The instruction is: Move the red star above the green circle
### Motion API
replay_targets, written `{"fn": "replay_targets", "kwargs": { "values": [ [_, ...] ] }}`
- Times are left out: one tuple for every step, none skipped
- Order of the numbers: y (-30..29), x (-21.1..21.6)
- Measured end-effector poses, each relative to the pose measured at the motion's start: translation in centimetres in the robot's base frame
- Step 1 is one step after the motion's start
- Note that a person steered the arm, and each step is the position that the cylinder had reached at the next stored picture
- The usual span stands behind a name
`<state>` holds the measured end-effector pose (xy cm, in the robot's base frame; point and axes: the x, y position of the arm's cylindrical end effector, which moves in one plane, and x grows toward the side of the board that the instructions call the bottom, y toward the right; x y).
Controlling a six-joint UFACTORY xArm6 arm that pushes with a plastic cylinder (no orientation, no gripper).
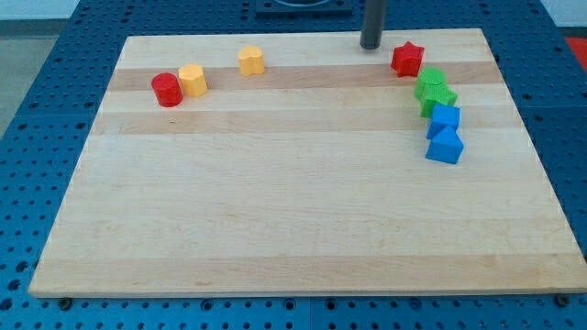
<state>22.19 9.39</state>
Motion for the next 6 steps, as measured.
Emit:
{"fn": "replay_targets", "kwargs": {
  "values": [
    [-0.5, 1.6],
    [0.6, 3.2],
    [2.2, 4.7],
    [4.2, 5.1],
    [5.4, 5.0],
    [5.3, 3.9]
  ]
}}
